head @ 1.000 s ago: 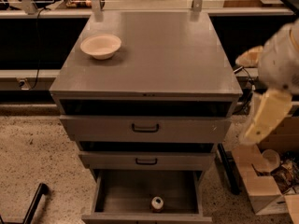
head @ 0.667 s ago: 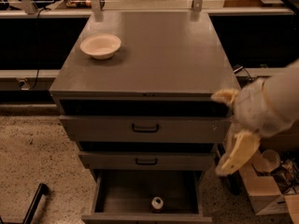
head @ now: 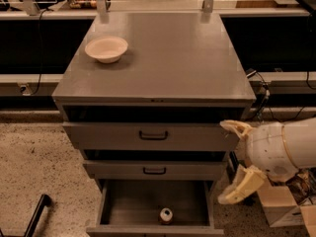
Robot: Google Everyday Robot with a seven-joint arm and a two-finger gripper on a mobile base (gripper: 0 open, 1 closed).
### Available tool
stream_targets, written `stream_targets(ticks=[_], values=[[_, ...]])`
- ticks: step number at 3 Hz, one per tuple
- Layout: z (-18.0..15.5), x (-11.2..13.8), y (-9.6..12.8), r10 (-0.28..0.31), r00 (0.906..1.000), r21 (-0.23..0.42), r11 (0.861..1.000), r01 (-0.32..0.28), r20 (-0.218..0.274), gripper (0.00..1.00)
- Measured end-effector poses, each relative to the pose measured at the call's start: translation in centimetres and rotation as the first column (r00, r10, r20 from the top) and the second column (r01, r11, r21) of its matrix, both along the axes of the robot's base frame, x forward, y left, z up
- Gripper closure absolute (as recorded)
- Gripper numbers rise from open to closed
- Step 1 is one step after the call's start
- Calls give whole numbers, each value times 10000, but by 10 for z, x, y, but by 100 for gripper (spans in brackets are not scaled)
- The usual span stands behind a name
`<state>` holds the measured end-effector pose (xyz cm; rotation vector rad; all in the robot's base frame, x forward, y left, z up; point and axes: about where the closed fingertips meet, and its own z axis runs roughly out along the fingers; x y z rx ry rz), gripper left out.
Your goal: Pick orange can from bottom drawer and place on counter
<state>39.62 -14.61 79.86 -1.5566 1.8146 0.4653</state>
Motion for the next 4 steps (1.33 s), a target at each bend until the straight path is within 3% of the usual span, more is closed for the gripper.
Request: stream_targets(ticks=[1,2,3,4], values=[[-29,12,0,154,9979,-128,9998,-162,-629,0],[-96,22,10,306,9945,844,9962,-221,-1003,0],[-170,33,9,894,9958,1507,9849,-856,-187,0],[-207,34,-2,1173,9917,2195,9674,-1262,530,0]])
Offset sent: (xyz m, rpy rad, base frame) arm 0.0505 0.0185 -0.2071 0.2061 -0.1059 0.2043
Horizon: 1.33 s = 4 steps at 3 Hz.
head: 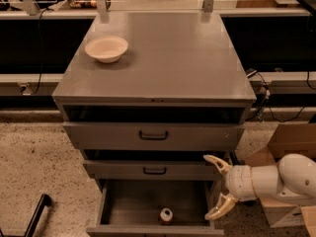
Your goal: Pick orange can from bottom drawer and place on counter
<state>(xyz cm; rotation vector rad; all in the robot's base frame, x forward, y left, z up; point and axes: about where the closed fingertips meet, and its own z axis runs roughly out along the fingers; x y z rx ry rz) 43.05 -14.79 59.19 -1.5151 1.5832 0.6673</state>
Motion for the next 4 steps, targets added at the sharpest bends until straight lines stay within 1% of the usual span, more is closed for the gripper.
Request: stream_targets(ticks=[1,2,3,4], values=[[-12,-2,3,162,9998,165,9997,-163,85,0],[-29,4,10,592,9978,379,9976,-581,-282,0],[-65,11,27,1031,9934,923,9909,-981,-502,0],[-139,1,45,834,9937,1537,9856,-710,-752,0]])
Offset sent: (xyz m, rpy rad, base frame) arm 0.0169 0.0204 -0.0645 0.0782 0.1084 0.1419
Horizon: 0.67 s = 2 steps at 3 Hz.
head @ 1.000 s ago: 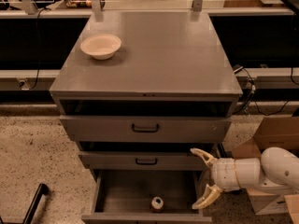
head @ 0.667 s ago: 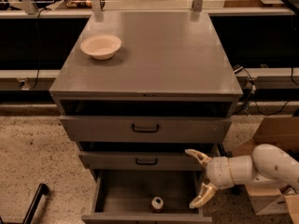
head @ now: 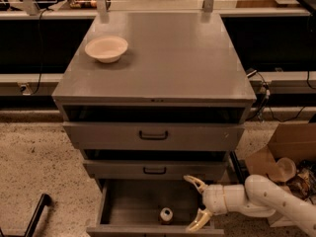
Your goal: Pick orange can from bottom drawer and place on counter
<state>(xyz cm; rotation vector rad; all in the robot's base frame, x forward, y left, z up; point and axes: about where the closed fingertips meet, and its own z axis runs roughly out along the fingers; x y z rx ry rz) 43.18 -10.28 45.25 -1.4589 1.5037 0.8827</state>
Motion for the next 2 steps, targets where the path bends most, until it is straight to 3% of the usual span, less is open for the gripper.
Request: stream_targets(ticks=[1,2], values=[[-58,-6,10,-357,9993,60,9993,358,-98,0],[-95,-2,24,-588,9978,-73,9983,586,-291,0]])
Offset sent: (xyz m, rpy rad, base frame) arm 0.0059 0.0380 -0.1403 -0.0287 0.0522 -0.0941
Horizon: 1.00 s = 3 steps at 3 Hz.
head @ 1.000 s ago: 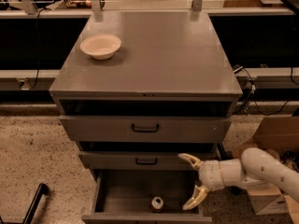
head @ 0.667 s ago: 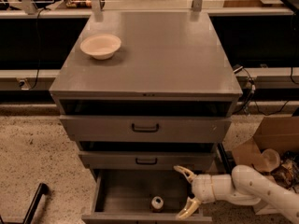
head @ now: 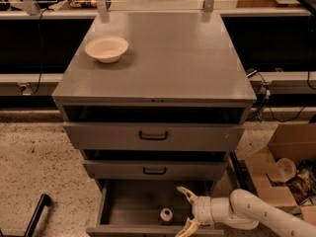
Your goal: Pick orange can from bottom drawer and place on counter
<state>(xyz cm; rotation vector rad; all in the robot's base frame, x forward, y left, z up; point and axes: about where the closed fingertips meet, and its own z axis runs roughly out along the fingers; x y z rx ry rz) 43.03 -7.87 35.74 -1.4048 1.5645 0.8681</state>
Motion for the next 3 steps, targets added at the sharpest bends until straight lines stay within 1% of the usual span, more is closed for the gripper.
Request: stream_targets(ticks=[1,2,3], values=[[-29,11,15,-250,9995,-40,9997,249,-205,0],[-59,23,25,-509,9982,-59,9987,507,-308,17],[-85,29,33,-655,9972,-234,9976,646,-368,29]])
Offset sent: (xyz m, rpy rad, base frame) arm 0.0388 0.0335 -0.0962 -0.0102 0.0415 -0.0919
